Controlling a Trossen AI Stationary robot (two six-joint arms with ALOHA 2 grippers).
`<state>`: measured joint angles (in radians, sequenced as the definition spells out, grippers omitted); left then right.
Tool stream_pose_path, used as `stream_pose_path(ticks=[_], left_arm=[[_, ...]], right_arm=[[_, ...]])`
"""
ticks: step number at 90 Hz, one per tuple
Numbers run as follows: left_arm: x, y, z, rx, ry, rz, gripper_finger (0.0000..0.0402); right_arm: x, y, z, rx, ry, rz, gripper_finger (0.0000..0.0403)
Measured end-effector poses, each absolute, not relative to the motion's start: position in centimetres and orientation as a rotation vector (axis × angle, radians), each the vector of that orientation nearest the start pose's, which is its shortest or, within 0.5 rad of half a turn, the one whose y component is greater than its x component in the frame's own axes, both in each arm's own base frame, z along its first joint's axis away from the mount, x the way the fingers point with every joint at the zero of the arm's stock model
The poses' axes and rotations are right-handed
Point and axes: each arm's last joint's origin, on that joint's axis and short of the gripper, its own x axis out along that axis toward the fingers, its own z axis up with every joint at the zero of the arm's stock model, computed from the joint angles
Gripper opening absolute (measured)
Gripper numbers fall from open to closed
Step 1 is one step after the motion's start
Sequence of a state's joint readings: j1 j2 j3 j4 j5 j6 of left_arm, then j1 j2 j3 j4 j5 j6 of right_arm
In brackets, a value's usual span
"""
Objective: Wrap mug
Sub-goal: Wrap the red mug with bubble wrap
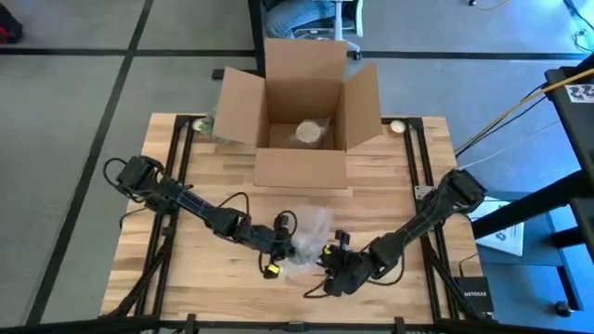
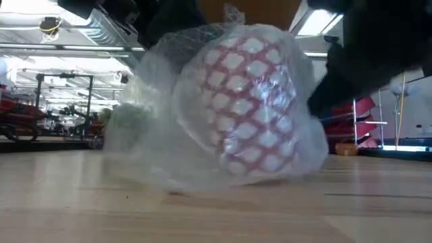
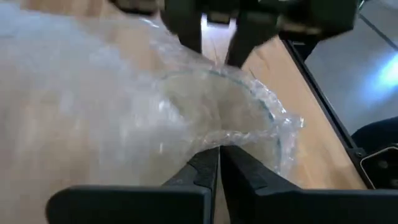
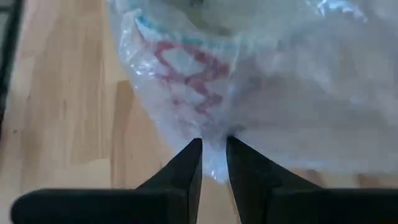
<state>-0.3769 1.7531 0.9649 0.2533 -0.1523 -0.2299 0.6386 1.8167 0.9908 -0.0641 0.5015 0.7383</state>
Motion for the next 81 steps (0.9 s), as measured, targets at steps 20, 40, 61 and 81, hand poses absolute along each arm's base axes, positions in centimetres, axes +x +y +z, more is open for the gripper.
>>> stream_pose_path(ticks=[20,40,61,81], left_arm=[[36.0,-13.4,18.0,-0.042,0.658,-0.173,0.0000],[35.9,-12.6,18.0,-0.036,0.792,-0.067,0.0000],[36.4,-12.4,16.8,-0.044,0.821,-0.084,0.0000],[36.8,-13.5,17.9,-0.021,0.797,-0.111,0.0000]], right_arm=[[30.9,19.4,12.8,0.209,0.691,-0.089,0.0060],[31.4,19.2,12.8,0.199,0.671,-0.112,0.0060],[31.4,19.4,13.3,0.212,0.671,-0.077,0.0060],[28.4,19.7,17.5,0.202,0.734,-0.045,0.0060]])
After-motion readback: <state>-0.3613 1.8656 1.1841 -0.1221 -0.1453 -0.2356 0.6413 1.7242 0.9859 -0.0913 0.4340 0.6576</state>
